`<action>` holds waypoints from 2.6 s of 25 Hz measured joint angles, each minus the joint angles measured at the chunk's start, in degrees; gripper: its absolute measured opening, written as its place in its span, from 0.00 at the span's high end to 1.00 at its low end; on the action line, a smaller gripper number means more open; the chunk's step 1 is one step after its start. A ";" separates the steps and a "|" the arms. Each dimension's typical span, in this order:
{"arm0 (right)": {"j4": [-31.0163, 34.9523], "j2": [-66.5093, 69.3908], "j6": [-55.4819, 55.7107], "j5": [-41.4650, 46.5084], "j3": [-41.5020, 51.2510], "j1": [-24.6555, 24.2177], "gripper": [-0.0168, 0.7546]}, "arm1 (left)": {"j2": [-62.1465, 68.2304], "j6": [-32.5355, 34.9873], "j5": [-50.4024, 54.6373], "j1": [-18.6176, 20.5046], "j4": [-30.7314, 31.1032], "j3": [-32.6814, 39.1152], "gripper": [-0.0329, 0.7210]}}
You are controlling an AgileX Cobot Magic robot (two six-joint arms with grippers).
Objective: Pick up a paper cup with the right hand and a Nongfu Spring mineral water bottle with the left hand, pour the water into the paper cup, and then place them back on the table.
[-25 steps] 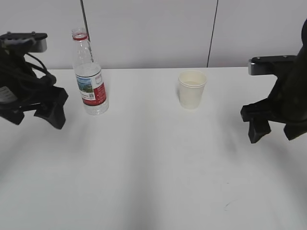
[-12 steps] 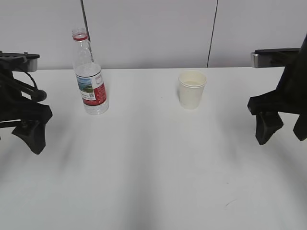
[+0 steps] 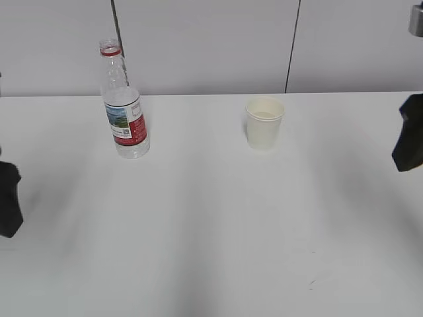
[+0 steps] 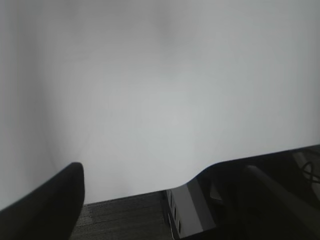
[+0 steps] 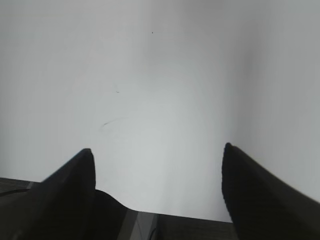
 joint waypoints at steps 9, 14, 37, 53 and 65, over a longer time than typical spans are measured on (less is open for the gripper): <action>-2.65 -18.26 -0.73 0.22 16.87 0.00 0.22 | -21.83 0.00 0.60 0.00 0.00 8.13 0.21; -3.78 -28.87 -0.86 0.24 26.22 0.00 0.22 | -33.47 0.00 -1.62 0.00 1.03 9.84 0.21; -8.89 -75.50 -3.27 -1.46 38.38 0.00 0.22 | -76.29 0.68 -3.53 0.00 6.38 24.50 0.24; -7.76 -75.63 -3.38 -8.81 41.46 0.00 0.22 | -76.60 0.87 -7.81 0.00 6.58 26.44 0.27; -12.35 -75.63 -3.59 -8.94 41.46 -6.31 0.22 | -76.60 0.87 -7.81 15.15 6.77 26.44 0.27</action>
